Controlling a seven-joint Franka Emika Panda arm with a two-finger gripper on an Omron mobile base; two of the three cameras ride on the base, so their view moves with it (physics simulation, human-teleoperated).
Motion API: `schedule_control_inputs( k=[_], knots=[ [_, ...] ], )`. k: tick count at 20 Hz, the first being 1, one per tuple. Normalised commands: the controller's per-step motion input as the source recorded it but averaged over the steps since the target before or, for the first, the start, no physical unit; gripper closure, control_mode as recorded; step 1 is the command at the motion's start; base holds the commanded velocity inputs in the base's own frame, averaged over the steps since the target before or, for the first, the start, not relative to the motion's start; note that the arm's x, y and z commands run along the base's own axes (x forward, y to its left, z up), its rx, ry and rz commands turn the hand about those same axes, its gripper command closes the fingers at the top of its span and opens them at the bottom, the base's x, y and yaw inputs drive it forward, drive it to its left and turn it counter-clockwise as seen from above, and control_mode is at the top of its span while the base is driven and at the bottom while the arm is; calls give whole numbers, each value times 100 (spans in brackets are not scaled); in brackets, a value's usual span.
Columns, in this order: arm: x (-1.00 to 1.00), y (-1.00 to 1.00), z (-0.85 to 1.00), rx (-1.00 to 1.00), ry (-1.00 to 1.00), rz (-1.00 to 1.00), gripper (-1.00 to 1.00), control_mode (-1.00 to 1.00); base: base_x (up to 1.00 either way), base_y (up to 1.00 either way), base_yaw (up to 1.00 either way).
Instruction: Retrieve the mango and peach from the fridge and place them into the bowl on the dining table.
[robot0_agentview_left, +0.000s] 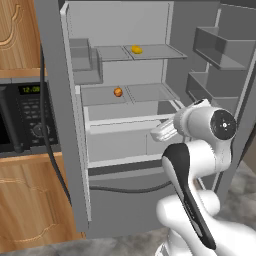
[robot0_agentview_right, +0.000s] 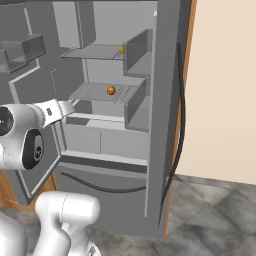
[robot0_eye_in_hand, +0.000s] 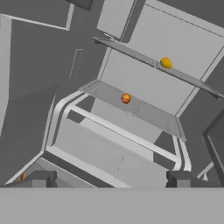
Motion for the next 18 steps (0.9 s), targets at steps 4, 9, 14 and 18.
schedule_control_inputs(
  k=[4, 9, 14, 18],
  knots=[
    [-29, -20, 0, 6, 13, -1, -100, -100, 0, 0, 0],
    [-34, -33, 0, 5, -1, 3, -100, -100, 0, 0, 0],
    [-44, -3, 0, 0, -29, 3, -100, -100, 0, 0, 0],
    [-29, 0, 0, 0, -33, 0, -100, -100, 0, 0, 0]
  ],
)
